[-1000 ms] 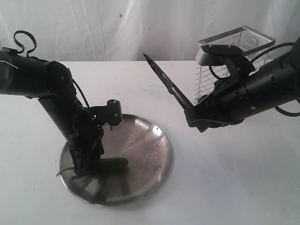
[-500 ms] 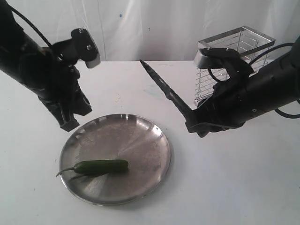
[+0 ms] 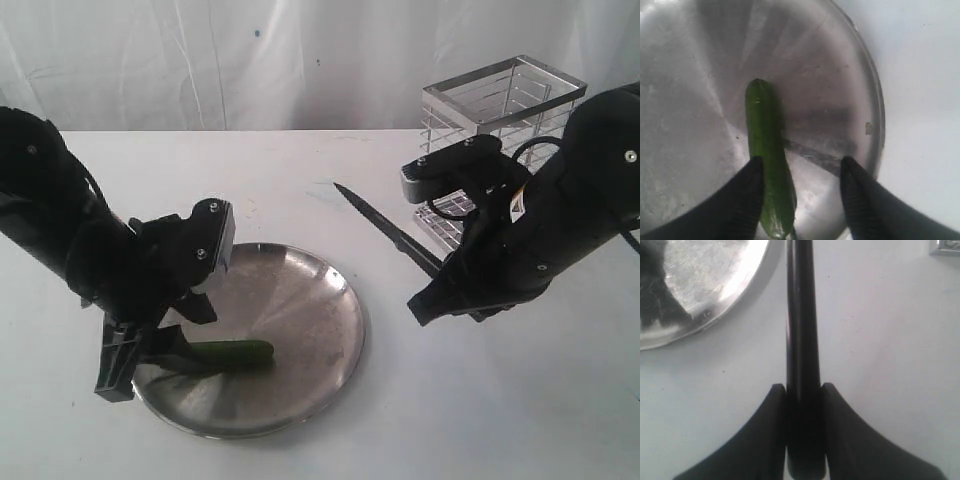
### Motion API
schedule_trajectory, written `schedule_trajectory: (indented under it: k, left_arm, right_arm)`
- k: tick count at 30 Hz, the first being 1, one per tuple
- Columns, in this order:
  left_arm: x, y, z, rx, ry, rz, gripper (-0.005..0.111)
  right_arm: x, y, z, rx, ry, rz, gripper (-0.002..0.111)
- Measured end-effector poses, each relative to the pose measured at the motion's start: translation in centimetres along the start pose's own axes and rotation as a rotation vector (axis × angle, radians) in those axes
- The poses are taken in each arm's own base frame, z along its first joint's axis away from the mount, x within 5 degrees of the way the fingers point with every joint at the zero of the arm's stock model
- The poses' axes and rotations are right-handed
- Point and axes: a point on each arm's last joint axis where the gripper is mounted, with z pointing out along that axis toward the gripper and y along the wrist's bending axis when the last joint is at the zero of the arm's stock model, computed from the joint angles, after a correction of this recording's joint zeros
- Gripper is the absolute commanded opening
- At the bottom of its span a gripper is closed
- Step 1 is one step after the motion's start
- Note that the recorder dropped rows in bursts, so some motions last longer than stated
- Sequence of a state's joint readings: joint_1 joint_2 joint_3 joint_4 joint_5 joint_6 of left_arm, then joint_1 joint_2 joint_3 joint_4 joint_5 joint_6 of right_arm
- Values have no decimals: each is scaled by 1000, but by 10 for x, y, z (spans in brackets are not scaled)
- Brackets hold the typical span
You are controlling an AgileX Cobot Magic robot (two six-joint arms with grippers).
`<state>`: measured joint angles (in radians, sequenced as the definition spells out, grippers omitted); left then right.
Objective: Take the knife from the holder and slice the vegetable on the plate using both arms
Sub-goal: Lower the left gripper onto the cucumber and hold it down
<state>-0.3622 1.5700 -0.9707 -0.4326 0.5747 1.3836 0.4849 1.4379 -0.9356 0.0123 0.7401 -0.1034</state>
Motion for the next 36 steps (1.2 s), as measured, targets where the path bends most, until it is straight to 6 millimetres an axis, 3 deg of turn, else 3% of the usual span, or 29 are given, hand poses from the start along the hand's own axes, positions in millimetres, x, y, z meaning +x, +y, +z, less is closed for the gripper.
schedule_trajectory:
  k: [4,18,27,29,34,36]
  left_arm:
    - [5,7,15,-49,6,3,71]
    - [20,16,51,-44,57,-3,61]
    - [26,19,64,-52,78,-15,56]
    - [26,19,65,-55,81,-14,48]
    - [27,23,65,-101,83,-41,0]
    - [27,27,65,-144,83,-68,1]
  right_arm:
    - [-4,0,0,4,-47,11,0]
    - [-7,4,0,-37,-71,63,0]
    - [-7,4,0,-43,-72,71,0]
    - [-7,4,0,-44,-72,72,0]
    - [-7,4,0,-45,-72,73,0]
    - [-7,4,0,-45,-72,74,0]
